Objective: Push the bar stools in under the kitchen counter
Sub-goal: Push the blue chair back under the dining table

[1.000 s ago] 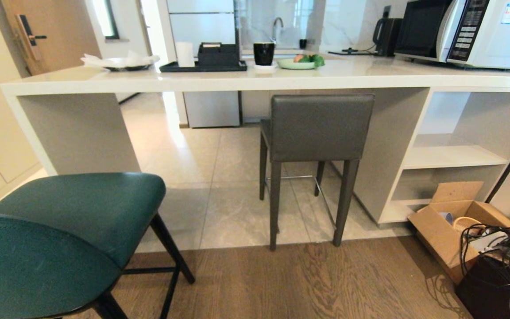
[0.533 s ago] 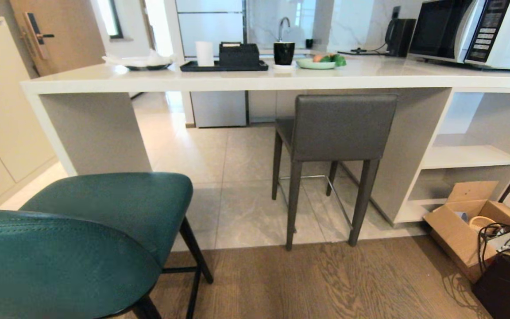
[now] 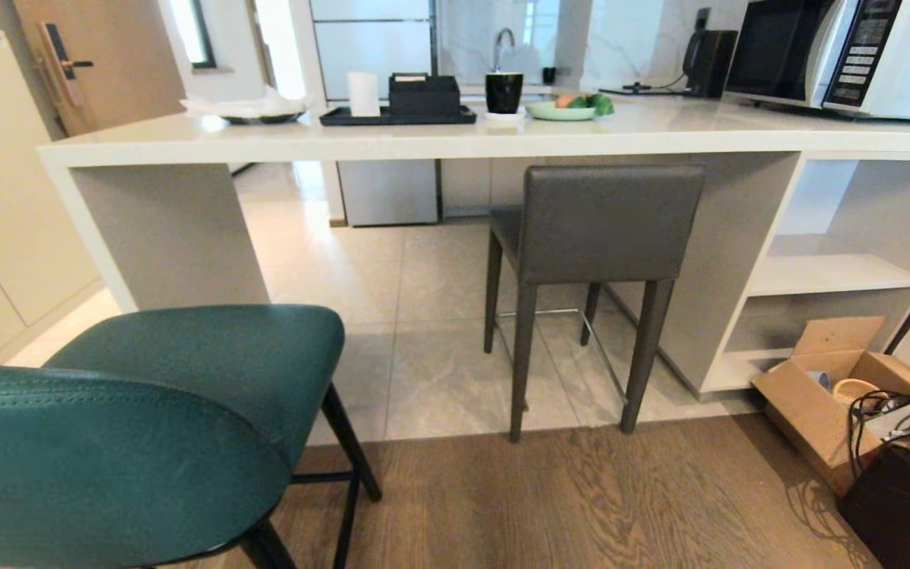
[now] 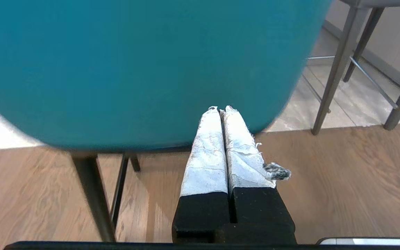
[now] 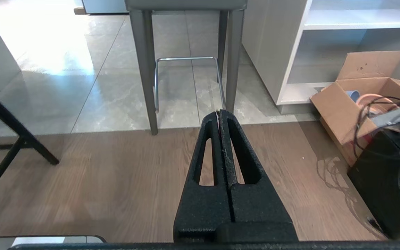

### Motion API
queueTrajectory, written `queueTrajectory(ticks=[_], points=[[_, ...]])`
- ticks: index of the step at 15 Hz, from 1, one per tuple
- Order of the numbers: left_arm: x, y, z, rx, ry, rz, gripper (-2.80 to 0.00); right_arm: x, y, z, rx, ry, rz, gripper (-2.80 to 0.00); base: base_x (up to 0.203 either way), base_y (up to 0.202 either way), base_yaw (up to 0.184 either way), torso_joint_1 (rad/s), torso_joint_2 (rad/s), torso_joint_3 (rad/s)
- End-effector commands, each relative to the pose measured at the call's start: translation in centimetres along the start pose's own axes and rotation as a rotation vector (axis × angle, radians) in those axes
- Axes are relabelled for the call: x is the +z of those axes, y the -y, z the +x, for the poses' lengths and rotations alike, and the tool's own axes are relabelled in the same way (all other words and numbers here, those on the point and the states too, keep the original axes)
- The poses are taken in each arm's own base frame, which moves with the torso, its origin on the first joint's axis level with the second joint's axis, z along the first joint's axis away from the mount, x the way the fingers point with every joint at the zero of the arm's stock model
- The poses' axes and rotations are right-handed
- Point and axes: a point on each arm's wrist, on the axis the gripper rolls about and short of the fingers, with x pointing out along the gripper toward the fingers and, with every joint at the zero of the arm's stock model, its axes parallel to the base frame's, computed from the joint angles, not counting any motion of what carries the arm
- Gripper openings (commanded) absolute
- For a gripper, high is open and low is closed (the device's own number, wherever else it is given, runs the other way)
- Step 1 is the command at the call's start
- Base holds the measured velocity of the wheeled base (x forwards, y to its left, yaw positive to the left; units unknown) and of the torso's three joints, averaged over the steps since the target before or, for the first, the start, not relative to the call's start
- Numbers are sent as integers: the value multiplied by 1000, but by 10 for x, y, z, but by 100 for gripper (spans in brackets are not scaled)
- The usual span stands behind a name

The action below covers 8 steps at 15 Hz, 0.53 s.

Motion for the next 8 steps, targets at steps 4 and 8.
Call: queueTrajectory(ticks=[4,8], points=[[0,0,0,0,-1,0,-280,0,0,0,1,-2,-1,-280,-97,0,-1,0,4,3],[0,0,0,1,-1,-1,-280,0,0,0,1,-2,-1,-280,0,0,0,0,0,0]])
